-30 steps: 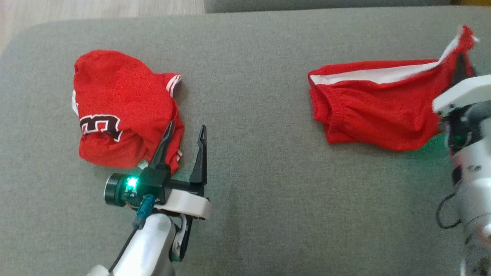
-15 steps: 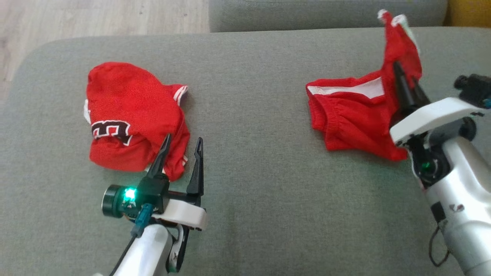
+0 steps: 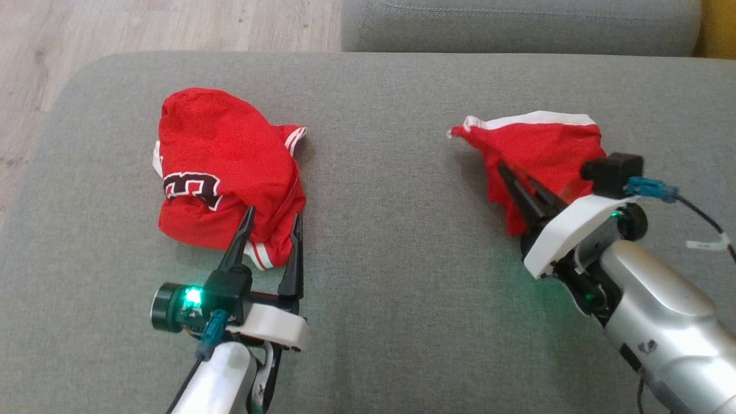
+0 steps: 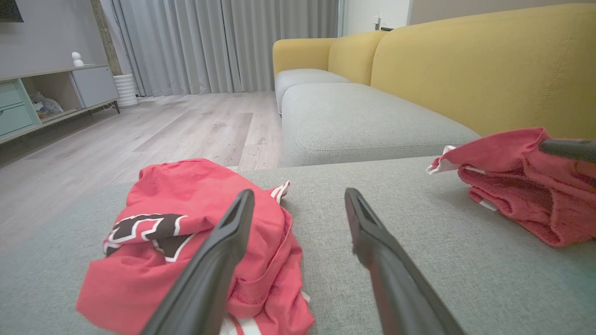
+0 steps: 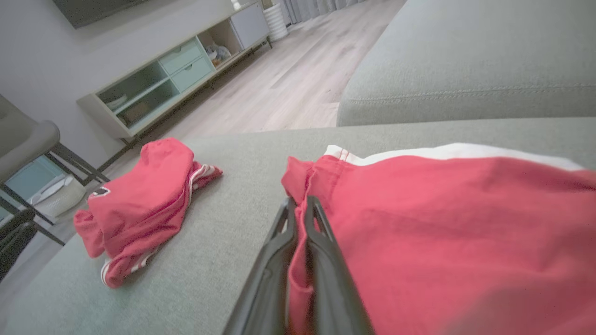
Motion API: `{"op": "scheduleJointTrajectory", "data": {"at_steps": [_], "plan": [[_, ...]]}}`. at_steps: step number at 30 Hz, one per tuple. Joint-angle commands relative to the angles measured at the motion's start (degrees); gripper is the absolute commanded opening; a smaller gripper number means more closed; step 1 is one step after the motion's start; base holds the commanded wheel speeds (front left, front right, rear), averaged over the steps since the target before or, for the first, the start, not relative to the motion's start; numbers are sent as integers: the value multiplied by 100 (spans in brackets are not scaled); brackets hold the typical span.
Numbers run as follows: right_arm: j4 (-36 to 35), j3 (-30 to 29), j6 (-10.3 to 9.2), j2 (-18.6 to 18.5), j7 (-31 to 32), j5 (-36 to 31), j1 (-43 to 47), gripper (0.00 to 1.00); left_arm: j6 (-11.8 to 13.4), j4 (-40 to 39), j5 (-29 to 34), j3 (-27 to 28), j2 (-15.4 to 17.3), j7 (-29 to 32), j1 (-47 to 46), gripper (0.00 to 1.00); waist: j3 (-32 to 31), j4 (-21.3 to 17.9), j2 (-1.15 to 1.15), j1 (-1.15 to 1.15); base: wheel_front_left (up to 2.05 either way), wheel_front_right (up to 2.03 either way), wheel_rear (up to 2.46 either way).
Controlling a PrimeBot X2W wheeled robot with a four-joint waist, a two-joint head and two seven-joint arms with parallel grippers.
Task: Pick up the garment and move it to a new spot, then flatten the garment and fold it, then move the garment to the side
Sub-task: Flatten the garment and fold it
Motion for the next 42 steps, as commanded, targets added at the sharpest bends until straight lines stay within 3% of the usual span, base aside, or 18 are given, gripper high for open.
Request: {"op": "scheduleJointTrajectory", "data": {"at_steps": [1,3,4,11,17,23,26,29,32,33,37,42], "plan": [[-97,65,39,-72,-42,73,-208,0,46,-187,-51,143,104,8,-109,100,5,3,0,0,0,0,0],[148,313,39,-75,100,120,-259,0,63,-203,-60,142,111,9,-99,100,9,-4,0,0,0,0,0],[230,425,39,-77,81,89,-308,100,75,-212,-64,143,115,10,-89,100,12,-18,0,0,0,0,0],[396,557,39,-116,-266,444,-556,100,110,-236,-132,185,138,-9,-90,100,-17,-289,0,0,0,0,0],[195,389,39,-499,-746,487,-694,100,154,-263,-194,283,155,-86,-67,100,-203,-680,0,0,0,0,0],[459,-588,39,-605,-982,-179,-659,100,219,-309,-234,425,132,-161,19,100,-453,-956,0,0,0,0,0],[273,-1579,39,-353,-986,-937,-335,100,292,-346,-244,538,110,-179,122,100,-517,-1036,0,0,0,0,0],[-166,-2560,39,150,-988,-1898,322,100,289,-406,-221,616,91,-186,246,100,-563,-1073,0,0,0,0,0],[-737,-3334,39,824,-988,-2873,1143,100,244,-489,-128,666,69,-187,426,100,-614,-1068,0,0,0,0,0],[-1095,-3654,39,1254,-988,-3493,1690,100,200,-540,-67,693,38,-188,558,100,-643,-1040,0,0,0,0,0],[-1654,-4097,39,1743,-989,-4241,2572,100,126,-656,61,780,-26,-189,790,100,-667,-992,0,0,0,0,0],[-1896,-4203,39,1835,-989,-4326,2983,100,30,-685,173,848,-99,-189,922,100,-654,-965,0,0,0,0,0]]}}
